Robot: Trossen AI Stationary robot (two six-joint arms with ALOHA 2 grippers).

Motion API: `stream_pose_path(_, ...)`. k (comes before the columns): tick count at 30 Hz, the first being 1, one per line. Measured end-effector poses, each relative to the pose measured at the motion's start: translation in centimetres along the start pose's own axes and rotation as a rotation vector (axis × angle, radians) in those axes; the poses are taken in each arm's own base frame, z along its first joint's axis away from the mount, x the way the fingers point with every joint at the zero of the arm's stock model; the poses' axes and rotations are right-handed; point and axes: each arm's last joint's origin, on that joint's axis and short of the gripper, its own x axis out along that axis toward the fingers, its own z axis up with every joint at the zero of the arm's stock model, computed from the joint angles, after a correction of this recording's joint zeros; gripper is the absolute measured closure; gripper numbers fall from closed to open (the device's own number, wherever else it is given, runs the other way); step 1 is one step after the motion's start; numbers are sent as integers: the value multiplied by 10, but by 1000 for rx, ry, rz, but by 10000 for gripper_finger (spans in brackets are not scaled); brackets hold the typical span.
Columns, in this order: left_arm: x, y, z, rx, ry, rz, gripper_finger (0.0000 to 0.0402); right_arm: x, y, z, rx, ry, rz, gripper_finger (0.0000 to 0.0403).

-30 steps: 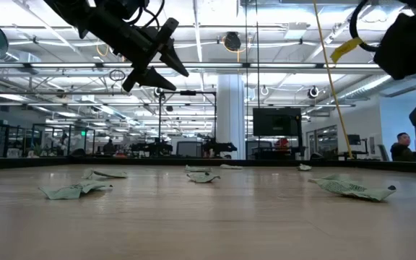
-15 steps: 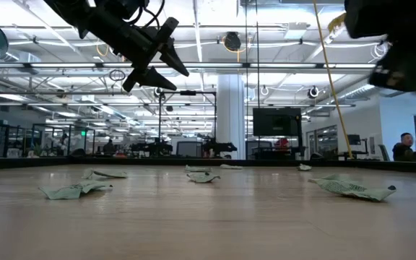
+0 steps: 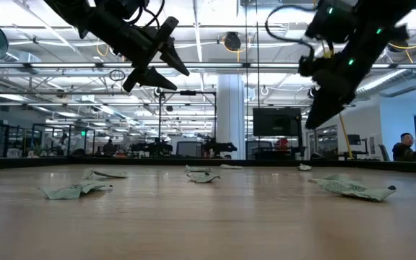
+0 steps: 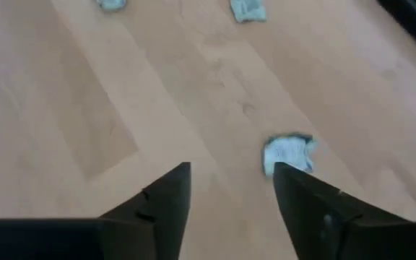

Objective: Pick and place Stevia / Truvia into bins
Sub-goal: Put the green stevia packet into the transparent bin

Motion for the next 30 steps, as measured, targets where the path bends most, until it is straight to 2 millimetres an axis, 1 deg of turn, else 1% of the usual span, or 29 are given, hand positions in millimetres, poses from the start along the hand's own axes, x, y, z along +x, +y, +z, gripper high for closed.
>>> stream_pose_path(3,0,0,0,-12,12,-16,174,22,-17,-5,37,-22,48,183)
stream_pose_path(5,0,-1,0,-18,18,-23,174,36,-27,-11,75,-35,41,171)
stream_pose_path(7,0,-1,-1,-18,24,-30,174,46,-37,-18,96,-39,7,163)
stream_pose_path(10,0,-1,-1,-18,26,-32,174,58,-46,-30,78,-39,-23,161)
stream_pose_path(14,0,-1,-1,-18,26,-32,174,65,-50,-36,29,-72,-35,162)
stream_pose_path(19,0,-1,-1,6,25,-32,174,74,-55,-41,8,-38,-76,163)
stream_pose_path(25,0,-1,-1,42,25,-32,174,85,-56,-44,15,-6,-78,165)
stream_pose_path(27,0,-1,-1,42,25,-32,174,88,-55,-44,17,-14,-48,171)
stream_pose_path(30,0,-1,-1,43,25,-31,174,90,-54,-43,34,-22,-21,196)
